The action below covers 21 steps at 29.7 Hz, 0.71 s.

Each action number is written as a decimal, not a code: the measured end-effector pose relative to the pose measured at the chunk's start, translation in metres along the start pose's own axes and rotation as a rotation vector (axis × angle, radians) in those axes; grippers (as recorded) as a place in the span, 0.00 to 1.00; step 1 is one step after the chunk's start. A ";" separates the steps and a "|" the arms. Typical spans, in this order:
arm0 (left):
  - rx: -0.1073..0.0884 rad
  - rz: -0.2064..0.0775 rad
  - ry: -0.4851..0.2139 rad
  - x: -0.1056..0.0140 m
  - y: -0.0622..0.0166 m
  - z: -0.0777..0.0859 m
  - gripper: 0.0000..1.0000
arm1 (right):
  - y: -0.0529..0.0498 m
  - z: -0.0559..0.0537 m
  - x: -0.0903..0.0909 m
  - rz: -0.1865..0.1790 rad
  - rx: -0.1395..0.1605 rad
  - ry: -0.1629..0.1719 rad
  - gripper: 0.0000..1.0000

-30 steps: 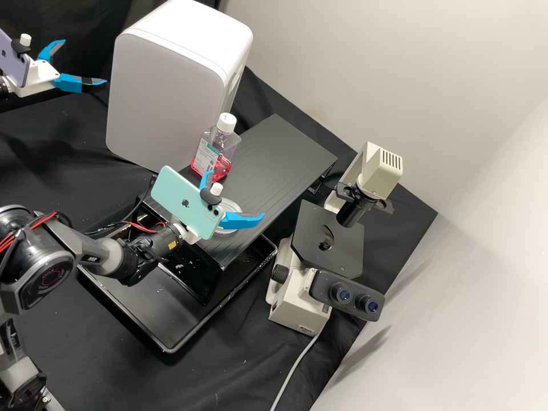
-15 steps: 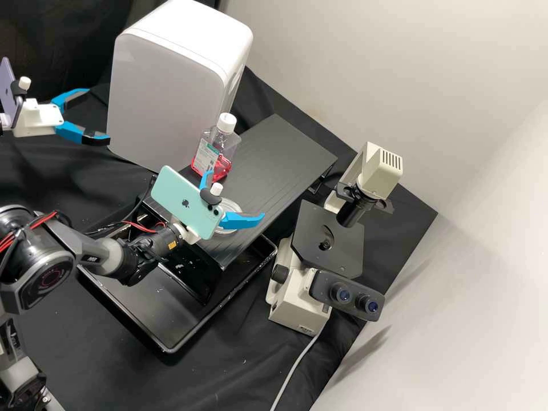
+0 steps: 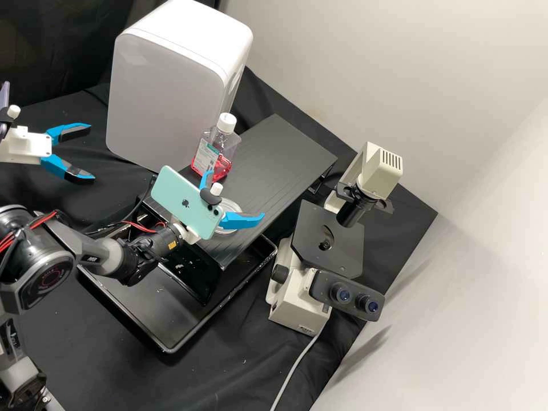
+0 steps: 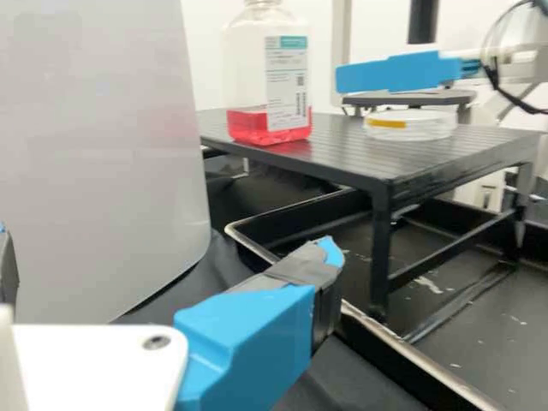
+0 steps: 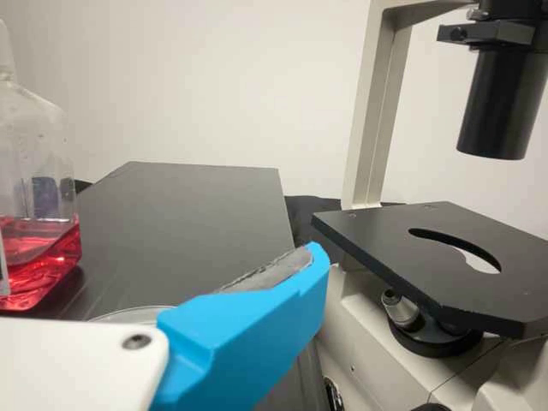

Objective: Remove the lid from the petri dish

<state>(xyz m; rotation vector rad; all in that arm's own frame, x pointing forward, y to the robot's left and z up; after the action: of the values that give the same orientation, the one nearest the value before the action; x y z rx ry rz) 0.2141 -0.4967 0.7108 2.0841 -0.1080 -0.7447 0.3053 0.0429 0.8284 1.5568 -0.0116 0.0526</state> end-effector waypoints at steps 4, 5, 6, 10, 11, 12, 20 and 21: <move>0.005 -0.007 -0.026 -0.004 -0.0018 0.006 1.00 | 0.000 0.000 0.000 0.000 0.000 0.000 1.00; 0.006 -0.012 -0.031 -0.006 -0.0027 0.006 1.00 | 0.000 0.000 0.000 0.000 0.000 0.000 1.00; 0.009 -0.016 -0.039 -0.008 -0.0032 0.007 1.00 | 0.000 0.000 0.000 0.000 0.000 0.000 1.00; 0.023 -0.012 -0.068 -0.016 -0.0014 0.012 1.00 | 0.000 0.000 0.000 0.000 0.000 0.000 1.00; 0.027 -0.006 -0.074 -0.019 -0.0001 0.013 1.00 | 0.000 0.000 0.000 0.000 0.000 0.000 1.00; 0.032 -0.001 -0.082 -0.021 0.0012 0.015 1.00 | 0.000 0.000 0.000 0.000 0.000 0.000 1.00; 0.050 0.009 -0.115 -0.031 0.0034 0.020 1.00 | 0.000 0.000 0.000 0.000 0.000 0.000 1.00; 0.051 0.012 -0.115 -0.032 0.0039 0.020 1.00 | 0.000 0.000 0.000 0.000 0.000 0.000 1.00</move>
<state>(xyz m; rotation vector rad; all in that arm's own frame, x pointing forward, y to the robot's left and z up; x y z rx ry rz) 0.1782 -0.5024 0.7205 2.0863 -0.2052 -0.8627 0.3053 0.0429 0.8284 1.5568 -0.0116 0.0526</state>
